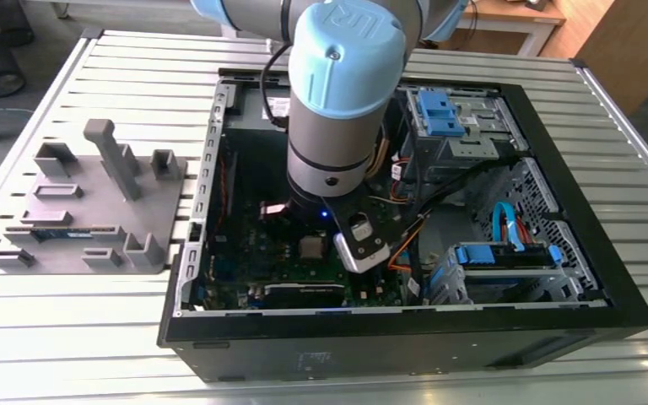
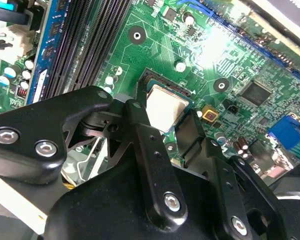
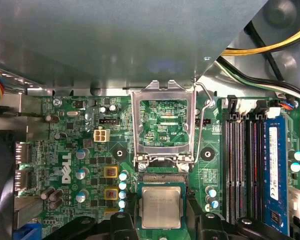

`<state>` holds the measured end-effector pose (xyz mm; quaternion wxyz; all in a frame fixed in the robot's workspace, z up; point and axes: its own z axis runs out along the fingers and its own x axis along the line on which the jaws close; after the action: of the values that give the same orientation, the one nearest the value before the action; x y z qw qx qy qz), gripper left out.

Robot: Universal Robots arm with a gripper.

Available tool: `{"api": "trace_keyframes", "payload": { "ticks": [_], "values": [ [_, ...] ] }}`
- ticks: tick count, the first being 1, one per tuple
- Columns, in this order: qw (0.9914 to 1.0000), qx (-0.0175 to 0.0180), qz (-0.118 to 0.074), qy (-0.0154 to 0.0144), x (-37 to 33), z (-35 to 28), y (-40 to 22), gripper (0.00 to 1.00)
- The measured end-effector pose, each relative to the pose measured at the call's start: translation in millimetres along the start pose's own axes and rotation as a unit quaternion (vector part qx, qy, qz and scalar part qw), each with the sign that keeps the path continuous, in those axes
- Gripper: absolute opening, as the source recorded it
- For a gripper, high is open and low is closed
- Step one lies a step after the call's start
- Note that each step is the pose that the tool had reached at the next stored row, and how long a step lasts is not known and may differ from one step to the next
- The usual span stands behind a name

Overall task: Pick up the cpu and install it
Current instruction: 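Place the cpu into insertion slot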

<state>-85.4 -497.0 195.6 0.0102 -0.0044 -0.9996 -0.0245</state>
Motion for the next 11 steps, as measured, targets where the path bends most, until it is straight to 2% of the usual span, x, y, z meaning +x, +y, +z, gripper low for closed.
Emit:
{"api": "trace_keyframes", "payload": {
  "ticks": [4, 11],
  "values": [
    [1.0, 0.0, -0.002, 0.0001, -0.1, 3.7, -0.1, 0.47],
    [1.0, 0.0, -0.002, 0.0001, -1.1, 5.4, 0.7, 0.47]
  ]
}}
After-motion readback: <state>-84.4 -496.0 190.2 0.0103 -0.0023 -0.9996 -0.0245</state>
